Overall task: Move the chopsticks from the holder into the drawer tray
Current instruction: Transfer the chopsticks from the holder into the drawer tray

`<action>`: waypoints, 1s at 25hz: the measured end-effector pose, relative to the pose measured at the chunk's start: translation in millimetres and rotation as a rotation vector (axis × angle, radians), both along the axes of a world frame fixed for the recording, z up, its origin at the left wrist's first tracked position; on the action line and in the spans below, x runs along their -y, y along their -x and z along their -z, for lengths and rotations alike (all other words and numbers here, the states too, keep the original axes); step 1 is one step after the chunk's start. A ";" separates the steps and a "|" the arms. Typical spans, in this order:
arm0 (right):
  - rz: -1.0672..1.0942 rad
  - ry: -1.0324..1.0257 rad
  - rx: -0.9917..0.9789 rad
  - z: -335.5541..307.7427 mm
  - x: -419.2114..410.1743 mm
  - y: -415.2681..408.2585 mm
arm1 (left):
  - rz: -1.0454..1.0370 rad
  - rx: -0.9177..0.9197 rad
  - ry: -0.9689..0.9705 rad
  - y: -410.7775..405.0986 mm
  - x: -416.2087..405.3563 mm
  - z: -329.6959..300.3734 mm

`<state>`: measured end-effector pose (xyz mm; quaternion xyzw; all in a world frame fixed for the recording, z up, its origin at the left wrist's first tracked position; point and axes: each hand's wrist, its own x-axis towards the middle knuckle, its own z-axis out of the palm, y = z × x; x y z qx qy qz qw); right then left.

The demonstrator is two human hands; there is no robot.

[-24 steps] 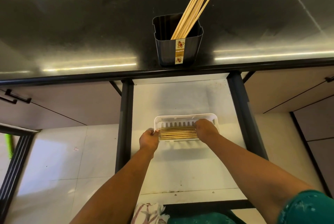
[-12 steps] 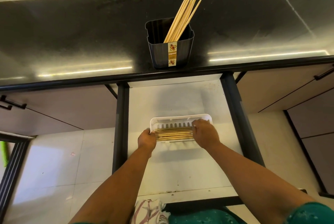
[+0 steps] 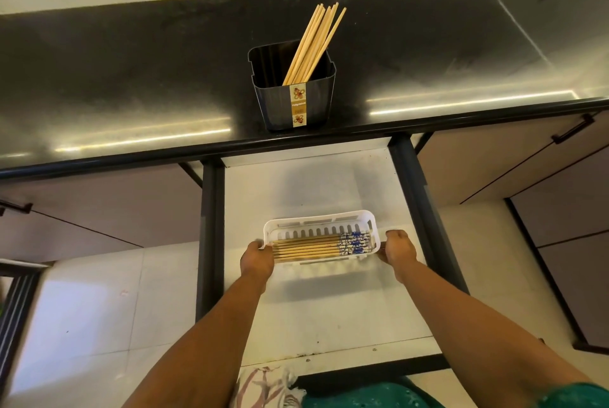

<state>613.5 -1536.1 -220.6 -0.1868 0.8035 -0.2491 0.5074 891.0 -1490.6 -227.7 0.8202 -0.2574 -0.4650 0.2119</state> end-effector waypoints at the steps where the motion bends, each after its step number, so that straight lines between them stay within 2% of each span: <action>1: 0.015 -0.001 0.010 0.7 -0.2 0.0 | -0.003 0.000 -0.001 0.3 0.8 0.5; 5: -0.145 -0.042 -0.138 6.4 -0.3 1.8 | -0.035 -0.007 -0.012 2.4 0.6 0.9; 7: -0.142 -0.003 -0.179 0.7 1.9 0.7 | -0.016 0.003 -0.023 4.0 -0.5 -4.2; 9: -0.194 0.105 -0.263 -9.8 8.6 -4.7 | 0.076 0.131 -0.014 3.4 -0.2 -14.5; 10: -0.230 0.180 -0.308 -16.4 12.5 -9.8 | 0.153 0.280 0.034 2.4 0.3 -19.8; 12: -0.276 0.416 -0.348 -39.2 24.8 -27.0 | 0.321 0.549 0.247 -0.2 8.2 -38.7; 13: -0.317 0.569 -0.383 -55.6 34.0 -38.1 | 0.354 0.598 0.372 0.9 18.4 -53.7; 16: -0.461 1.016 -0.599 -125.8 80.2 -72.4 | 0.329 0.636 0.737 9.3 71.1 -122.2; 18: -0.481 1.160 -0.659 -174.3 120.5 -91.1 | 0.296 0.628 0.978 14.2 109.7 -175.5; 19: -0.471 1.163 -0.640 -196.0 143.1 -98.8 | 0.289 0.609 1.069 15.3 127.4 -200.2; 21: -0.449 1.004 -0.509 -229.5 187.5 -110.8 | 0.309 0.585 1.136 18.0 159.0 -237.4; 23: -0.483 0.738 -0.409 -245.0 227.8 -116.8 | 0.368 0.601 1.090 22.0 187.5 -261.1; 25: -0.558 0.571 -0.361 -248.6 251.3 -120.7 | 0.423 0.596 1.013 25.7 207.7 -268.3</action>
